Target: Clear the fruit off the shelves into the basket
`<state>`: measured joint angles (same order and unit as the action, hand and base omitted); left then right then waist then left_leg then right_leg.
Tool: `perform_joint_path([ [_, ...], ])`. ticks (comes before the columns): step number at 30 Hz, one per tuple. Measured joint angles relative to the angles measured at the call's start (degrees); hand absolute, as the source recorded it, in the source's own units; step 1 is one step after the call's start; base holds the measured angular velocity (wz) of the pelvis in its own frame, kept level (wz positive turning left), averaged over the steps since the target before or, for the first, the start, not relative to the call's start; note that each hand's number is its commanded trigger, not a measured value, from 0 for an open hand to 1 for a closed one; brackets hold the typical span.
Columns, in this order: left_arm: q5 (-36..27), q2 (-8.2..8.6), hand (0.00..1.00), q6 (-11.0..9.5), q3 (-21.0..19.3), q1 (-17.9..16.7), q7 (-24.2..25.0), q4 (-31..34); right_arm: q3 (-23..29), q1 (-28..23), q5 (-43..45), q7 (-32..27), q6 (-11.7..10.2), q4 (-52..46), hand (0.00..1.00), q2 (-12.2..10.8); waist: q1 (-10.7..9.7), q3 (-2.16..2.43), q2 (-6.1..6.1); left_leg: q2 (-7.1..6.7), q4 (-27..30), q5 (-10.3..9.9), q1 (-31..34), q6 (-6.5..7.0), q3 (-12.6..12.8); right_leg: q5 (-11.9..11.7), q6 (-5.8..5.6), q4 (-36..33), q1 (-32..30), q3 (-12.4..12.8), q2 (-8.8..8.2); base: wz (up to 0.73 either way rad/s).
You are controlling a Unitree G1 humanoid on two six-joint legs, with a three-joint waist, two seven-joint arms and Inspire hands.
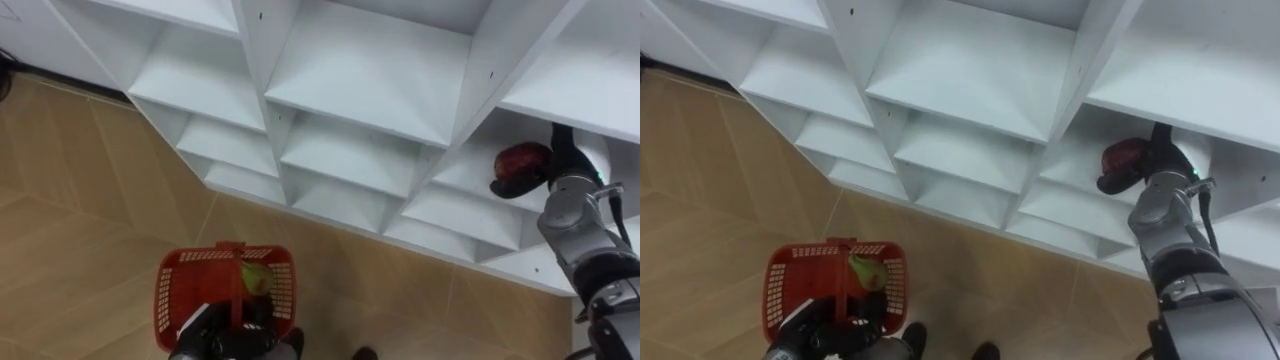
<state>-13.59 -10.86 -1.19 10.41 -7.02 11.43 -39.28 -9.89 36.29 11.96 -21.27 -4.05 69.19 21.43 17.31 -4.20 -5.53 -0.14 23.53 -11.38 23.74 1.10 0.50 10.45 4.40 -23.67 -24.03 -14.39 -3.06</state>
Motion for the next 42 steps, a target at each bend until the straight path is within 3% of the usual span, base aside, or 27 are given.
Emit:
perform_joint_path([
  [4,0.09,-0.02,1.00,0.00,0.67,0.76,-0.01,-0.27,0.12,0.06,0.02,-0.39,1.04,0.25,1.00,0.26,0.02,-0.04,-0.05,-0.42,-0.14,0.46,0.42,0.14,-0.76,-0.09,-0.08,0.07,-0.13,-0.56,-0.40,0.08],
  [14,0.18,0.09,1.00,-0.02,2.23,4.56,-0.09,-3.80,0.04,1.01,-0.18,-2.06,0.88,1.09,1.00,0.82,0.21,-0.10,-0.15,-0.67,-0.35,0.80,1.31,0.19,-1.23,-0.08,-0.08,-0.06,-1.05,-1.24,-0.76,0.04],
  [25,0.18,0.05,1.00,-0.04,3.38,6.14,0.03,-4.04,-0.09,1.99,-0.31,-1.01,1.00,2.45,1.00,0.95,0.24,-0.76,-1.25,-0.68,-0.65,0.81,1.76,0.19,-1.05,-0.07,-0.10,0.25,-1.58,-1.03,-0.75,-0.01],
  [42,0.31,0.00,1.00,-0.08,4.06,6.79,0.62,-4.72,-0.16,4.19,-3.58,-0.62,1.03,1.79,1.00,0.93,0.06,-0.60,-1.72,-0.36,-1.17,0.82,0.22,0.20,0.29,-0.14,-0.13,0.35,-0.74,0.39,-0.28,-0.04],
])
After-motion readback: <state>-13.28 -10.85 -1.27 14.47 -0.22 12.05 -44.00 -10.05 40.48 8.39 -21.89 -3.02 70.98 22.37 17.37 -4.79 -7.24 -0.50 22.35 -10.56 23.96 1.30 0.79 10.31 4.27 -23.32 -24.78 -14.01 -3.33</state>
